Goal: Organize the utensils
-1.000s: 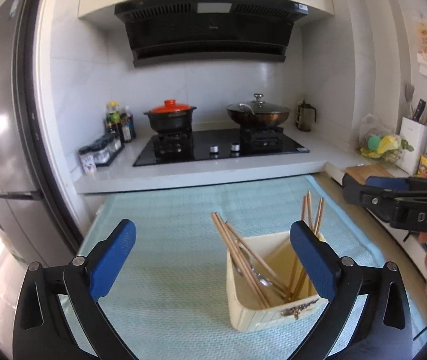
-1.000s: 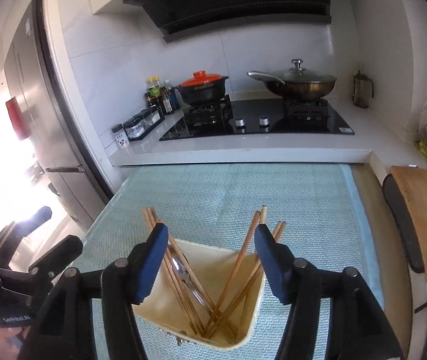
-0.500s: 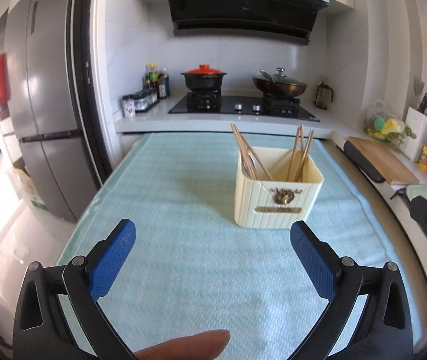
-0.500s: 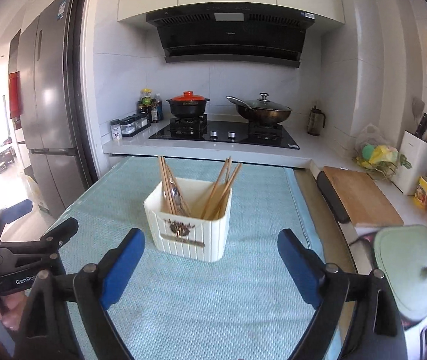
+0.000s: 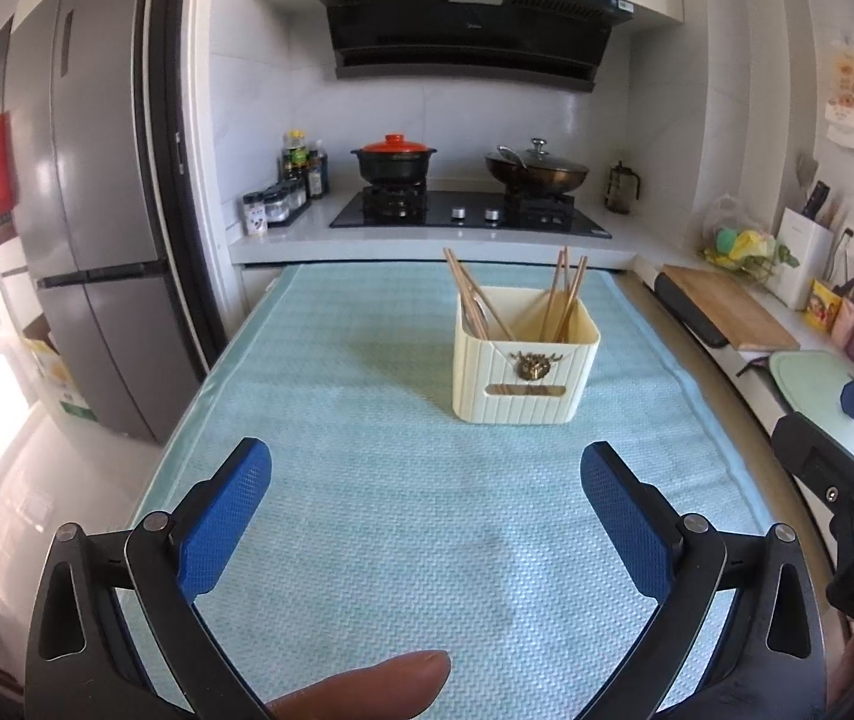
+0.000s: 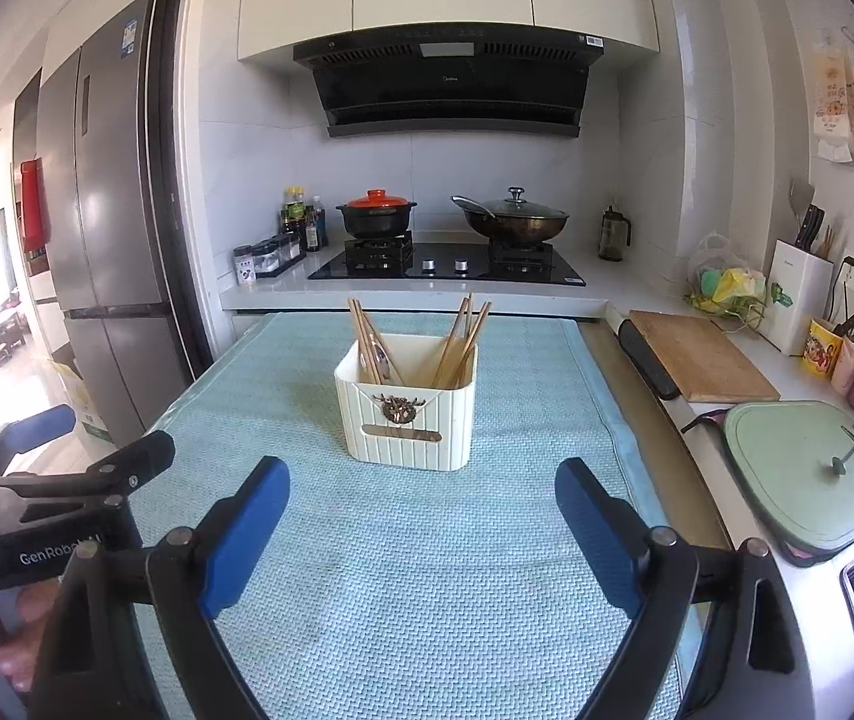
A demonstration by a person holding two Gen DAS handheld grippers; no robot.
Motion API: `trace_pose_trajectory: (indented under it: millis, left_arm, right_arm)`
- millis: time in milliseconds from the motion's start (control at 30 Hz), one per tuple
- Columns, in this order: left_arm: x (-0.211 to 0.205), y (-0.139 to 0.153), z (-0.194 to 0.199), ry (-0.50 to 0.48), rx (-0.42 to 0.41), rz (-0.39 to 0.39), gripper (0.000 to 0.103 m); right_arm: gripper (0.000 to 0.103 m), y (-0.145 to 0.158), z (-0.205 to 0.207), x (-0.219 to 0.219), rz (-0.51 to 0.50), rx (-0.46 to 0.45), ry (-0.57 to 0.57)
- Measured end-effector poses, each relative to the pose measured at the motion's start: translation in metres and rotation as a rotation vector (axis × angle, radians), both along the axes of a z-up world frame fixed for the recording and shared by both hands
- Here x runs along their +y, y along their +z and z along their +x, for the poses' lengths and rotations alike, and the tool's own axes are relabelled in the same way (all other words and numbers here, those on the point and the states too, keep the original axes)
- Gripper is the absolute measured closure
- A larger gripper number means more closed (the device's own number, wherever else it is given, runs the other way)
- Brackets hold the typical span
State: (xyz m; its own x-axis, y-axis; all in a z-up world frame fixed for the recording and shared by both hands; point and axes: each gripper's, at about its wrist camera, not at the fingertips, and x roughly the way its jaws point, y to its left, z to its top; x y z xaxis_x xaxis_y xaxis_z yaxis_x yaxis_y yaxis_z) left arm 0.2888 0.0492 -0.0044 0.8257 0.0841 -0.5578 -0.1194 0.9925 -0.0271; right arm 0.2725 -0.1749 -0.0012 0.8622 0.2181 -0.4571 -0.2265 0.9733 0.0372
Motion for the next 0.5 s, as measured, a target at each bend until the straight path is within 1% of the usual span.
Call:
trace_pose_trajectory:
  millis: [167, 500]
  left_arm:
    - [0.003, 0.006, -0.006, 0.009, -0.013, 0.000, 0.000]
    - [-0.001, 0.005, -0.007, 0.008, -0.011, 0.022, 0.000]
  right_arm:
    - [0.011, 0.008, -0.008, 0.003, -0.023, -0.018, 0.006]
    - [0.011, 0.009, -0.013, 0.007, -0.029, -0.019, 0.018]
